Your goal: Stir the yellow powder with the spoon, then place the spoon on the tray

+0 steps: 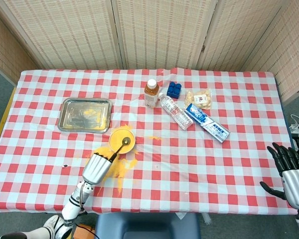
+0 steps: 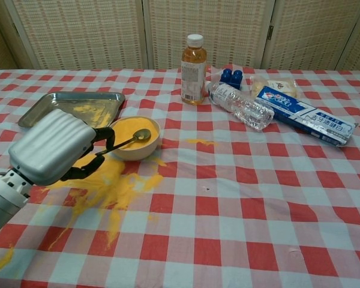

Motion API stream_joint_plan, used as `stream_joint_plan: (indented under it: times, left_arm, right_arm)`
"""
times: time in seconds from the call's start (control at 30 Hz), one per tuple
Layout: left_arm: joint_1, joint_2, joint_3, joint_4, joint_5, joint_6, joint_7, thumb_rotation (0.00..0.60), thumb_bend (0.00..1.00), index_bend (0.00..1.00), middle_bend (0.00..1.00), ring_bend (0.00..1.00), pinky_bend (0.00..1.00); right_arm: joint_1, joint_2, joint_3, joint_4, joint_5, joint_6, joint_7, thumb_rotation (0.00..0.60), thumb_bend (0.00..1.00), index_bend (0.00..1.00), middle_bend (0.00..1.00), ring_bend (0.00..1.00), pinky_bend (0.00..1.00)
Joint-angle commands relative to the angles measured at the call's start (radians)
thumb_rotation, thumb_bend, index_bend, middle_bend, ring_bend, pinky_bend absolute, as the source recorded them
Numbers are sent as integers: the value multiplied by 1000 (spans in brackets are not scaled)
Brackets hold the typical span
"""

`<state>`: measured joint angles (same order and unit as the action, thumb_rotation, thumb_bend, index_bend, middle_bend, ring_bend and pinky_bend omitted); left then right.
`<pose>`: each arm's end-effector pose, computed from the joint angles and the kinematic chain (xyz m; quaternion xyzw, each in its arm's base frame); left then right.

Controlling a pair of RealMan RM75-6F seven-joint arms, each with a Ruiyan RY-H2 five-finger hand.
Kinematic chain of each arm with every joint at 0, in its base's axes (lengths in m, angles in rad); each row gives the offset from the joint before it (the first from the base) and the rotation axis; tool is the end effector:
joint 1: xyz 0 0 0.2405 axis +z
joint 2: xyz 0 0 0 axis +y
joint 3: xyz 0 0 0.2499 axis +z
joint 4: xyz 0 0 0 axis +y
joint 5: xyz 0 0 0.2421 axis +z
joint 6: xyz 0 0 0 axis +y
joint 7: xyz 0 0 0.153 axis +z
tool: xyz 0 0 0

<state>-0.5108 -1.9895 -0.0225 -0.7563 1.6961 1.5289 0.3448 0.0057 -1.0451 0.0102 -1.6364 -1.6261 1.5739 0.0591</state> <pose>-0.1924 0.2864 -0.0946 -0.7254 -0.0834 -0.4482 0.5157 -0.3142 -0.1570 0.1470 0.6052 -0.3745 0.4058 0.5734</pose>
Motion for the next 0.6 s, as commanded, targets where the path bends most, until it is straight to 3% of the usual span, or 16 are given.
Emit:
stream_joint_plan:
  times: [0.03, 0.6]
  left_arm:
    - [2, 0, 2, 6, 1, 2, 0, 600, 433, 488, 1000, 1000, 1000]
    - [-3, -15, 2, 41, -5, -10, -6, 600, 433, 428, 1000, 1000, 1000]
  right_arm:
    - [0, 2, -1, 0, -1, -1, 3, 600, 64, 0, 0, 0, 0]
    - [1, 2, 0, 1, 4, -3, 4, 600, 64, 0, 0, 0, 0]
